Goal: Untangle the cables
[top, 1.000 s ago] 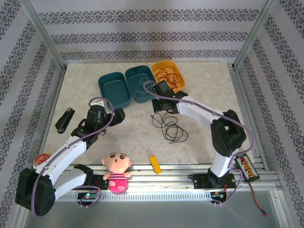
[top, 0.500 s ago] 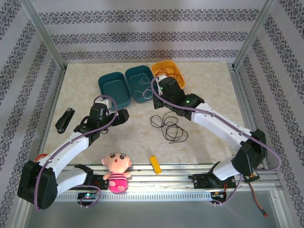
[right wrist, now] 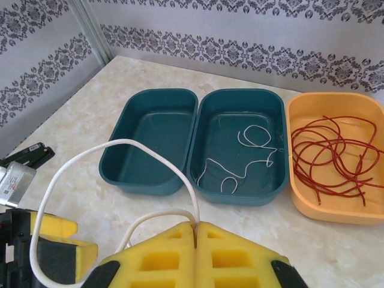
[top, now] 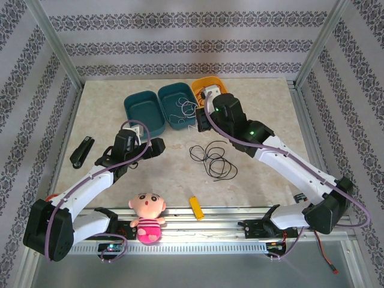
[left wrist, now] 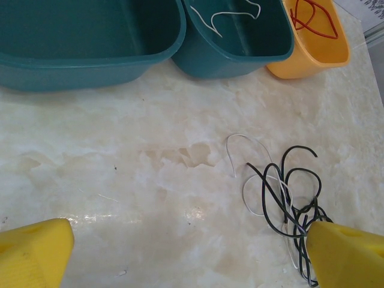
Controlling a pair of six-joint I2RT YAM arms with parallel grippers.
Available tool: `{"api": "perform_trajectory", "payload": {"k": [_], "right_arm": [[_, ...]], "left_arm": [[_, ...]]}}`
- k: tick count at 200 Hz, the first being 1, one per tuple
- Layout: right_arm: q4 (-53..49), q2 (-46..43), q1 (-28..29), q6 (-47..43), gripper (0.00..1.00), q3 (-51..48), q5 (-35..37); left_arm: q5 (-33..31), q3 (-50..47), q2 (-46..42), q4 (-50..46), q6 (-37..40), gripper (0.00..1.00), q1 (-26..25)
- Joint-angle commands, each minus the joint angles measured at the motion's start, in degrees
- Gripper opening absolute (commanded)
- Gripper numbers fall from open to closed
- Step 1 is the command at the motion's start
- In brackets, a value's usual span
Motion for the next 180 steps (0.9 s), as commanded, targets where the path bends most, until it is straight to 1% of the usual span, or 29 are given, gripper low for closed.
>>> {"api": "perform_trajectory", "payload": {"k": [1,27,63,115,134,180], "right_arm": [[1.2,3.82,-0.34,-0.25,0.0,3.97,-0.95],[0.12,10.69,-1.84,1.01,0.0,10.02,-0.92],[-1.02,23.26,-4.1,2.06,0.0,20.39,-0.94],[-1.48,39.3,-6.0,3.78,0.0,35.22,0.49],[-3.09,44.98,-6.75,4.86,0.0,41.1,1.12],[-5.48,55.83,-7.93,7.85,0.0,52.43,1.26]], "left_arm": [[-0.2,0.48,-1.03,1.8,0.04,0.99,-0.44],[-0.55,0.2,-1.63,1.6,0.02,0.99,-0.38],[-0.62,-0.4,-2.8,0.91,-0.23,0.99,-0.38],[-1.48,-1.07,-5.36,-0.91,-0.06,0.99,-0.38],[-1.52,-0.75,-5.84,-1.69,0.26,0.99,-0.41],[-0.62,-0.75,-6.59,-1.81,0.02,0.99,-0.45]]}}
